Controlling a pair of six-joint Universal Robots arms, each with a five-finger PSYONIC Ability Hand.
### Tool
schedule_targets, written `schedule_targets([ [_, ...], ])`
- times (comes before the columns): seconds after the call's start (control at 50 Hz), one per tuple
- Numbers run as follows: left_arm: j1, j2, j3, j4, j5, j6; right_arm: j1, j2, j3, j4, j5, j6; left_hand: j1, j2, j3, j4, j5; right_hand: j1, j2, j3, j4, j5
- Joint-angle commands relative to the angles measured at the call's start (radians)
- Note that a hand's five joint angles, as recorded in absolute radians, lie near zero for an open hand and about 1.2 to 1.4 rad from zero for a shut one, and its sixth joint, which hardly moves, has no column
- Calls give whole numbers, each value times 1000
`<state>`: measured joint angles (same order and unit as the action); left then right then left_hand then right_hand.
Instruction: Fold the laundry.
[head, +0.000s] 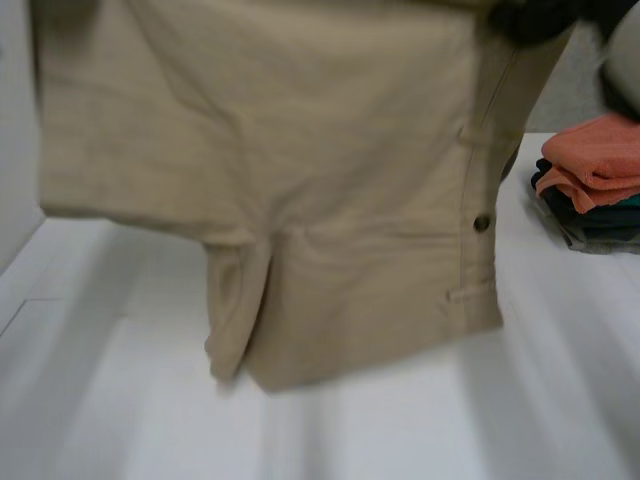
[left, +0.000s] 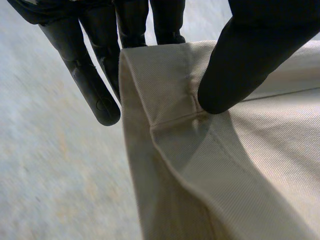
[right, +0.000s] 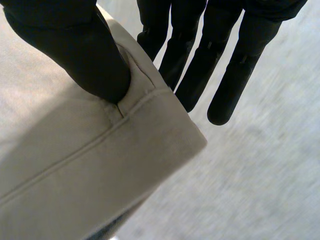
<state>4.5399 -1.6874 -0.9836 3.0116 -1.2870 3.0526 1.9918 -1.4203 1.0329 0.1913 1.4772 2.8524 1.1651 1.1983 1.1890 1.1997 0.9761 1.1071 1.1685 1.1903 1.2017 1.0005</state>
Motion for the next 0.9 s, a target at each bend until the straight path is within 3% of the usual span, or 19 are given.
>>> schedule_targets([
  [0.02, -94, -316, 37, 159, -34, 158, 27, 299, -79, -99, 71, 48, 231, 198, 207, 197, 246, 289, 228, 206, 195, 221],
  [0.12, -134, -567, 126, 347, -38, 232, 48, 506, -132, -333, 170, 76, 231, 198, 207, 197, 246, 289, 228, 206, 195, 221],
  [0.16, -143, -728, 242, 462, -83, 252, 48, 614, -163, -505, 236, 53, 231, 198, 207, 197, 246, 289, 228, 206, 195, 221],
  [0.22, -142, -805, 336, 509, -147, 249, 55, 733, -204, -691, 345, -46, 231, 198, 207, 197, 246, 289, 228, 206, 195, 221],
  [0.24, -140, -846, 392, 518, -205, 238, 55, 762, -217, -754, 379, -106, 231, 198, 207, 197, 246, 152, 91, 69, 58, 84],
  [0.26, -139, -860, 417, 520, -228, 229, 55, 776, -220, -794, 396, -138, 231, 198, 207, 197, 246, -157, -219, -240, -252, -225],
  [0.28, -140, -871, 437, 521, -247, 216, 56, 787, -223, -828, 402, -163, 109, 76, 85, 75, 124, -471, -533, -555, -566, -539],
  [0.3, -143, -879, 454, 520, -253, 201, 58, 796, -227, -858, 400, -180, -188, -221, -212, -223, -174, -753, -815, -837, -848, -821],
  [0.32, -154, -882, 468, 514, -244, 178, 61, 805, -231, -897, 381, -194, -924, -957, -948, -958, -909, -933, -994, -1016, -1027, -1000],
  [0.44, -177, -796, 360, 483, -184, 183, 53, 721, -185, -747, 252, -179, -991, -1024, -1014, -1025, -976, -933, -994, -1016, -1027, -1000],
  [0.54, -188, -593, 102, 463, -190, 218, 32, 575, -107, -554, 178, -120, -991, -1024, -1014, -1025, -976, -933, -994, -1016, -1027, -1000],
  [0.64, -196, -382, -196, 391, -172, 278, 2, 379, 36, -288, 29, -172, -991, -1024, -1014, -1025, -976, -933, -994, -1016, -1027, -1000],
  [0.74, -217, -165, -546, 238, -94, 356, -42, 227, 197, -100, -55, -232, -991, -1024, -1014, -1025, -976, -933, -994, -1016, -1027, -1000],
  [0.82, -231, -51, -769, 138, -10, 399, -90, 135, 344, -4, -100, -237, -991, -1024, -1014, -1025, -976, -789, -850, -872, -884, -857],
  [0.9, -229, 6, -941, 104, 55, 417, -128, 93, 504, -1, -175, -242, -747, -780, -771, -782, -733, -619, -680, -702, -713, -687],
])
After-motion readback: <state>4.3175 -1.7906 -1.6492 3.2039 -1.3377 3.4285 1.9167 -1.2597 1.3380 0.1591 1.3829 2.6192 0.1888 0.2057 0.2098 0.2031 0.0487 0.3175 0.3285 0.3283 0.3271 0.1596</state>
